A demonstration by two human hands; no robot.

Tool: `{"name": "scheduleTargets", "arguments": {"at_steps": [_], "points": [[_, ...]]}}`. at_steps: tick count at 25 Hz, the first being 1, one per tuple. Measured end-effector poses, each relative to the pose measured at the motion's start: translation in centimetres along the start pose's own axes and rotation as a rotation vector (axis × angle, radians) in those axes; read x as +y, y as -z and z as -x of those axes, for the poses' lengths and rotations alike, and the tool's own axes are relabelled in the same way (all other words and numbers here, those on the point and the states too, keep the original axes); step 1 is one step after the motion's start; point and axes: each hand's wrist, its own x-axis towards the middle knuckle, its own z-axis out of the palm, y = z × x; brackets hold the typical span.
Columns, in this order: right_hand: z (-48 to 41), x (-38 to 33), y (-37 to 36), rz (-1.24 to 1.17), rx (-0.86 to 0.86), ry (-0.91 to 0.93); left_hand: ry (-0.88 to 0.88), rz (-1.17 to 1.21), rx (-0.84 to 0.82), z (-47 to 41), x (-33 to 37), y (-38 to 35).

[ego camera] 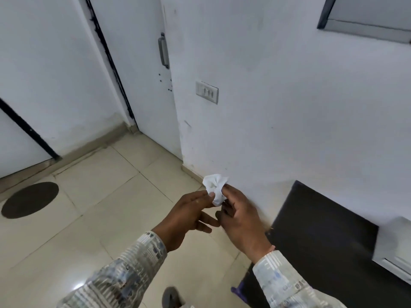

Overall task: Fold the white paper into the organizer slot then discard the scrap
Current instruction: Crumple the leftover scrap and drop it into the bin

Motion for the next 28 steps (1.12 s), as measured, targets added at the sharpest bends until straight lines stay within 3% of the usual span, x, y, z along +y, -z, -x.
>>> {"name": "scheduleTargets", "arguments": {"at_steps": [2,7,17,24,28], "points": [[-2.4,0.1,-2.3,0.147,0.135,0.022,0.024,-0.012,-0.042,-1.7,0.9,2.7],[-6.8,0.4,-1.8,-0.318,0.358,-0.407,0.05,0.026,-0.041,-7.4,2.3,3.5],[-15.6,8.9,3.5,-0.571,0.739,-0.643,0.171,-0.233,-0.163,-26.5,3.4,0.4],[-20.8,18.9,2.9,-1.013,0.954,-0.934,0.365,-0.305,-0.17,-38.0,-2.2,0.4],[-23.9,26.8,0.6,-1.181,0.958,-1.033,0.473,-0.359,-0.162,-45.3,-7.6,0.9]]}}
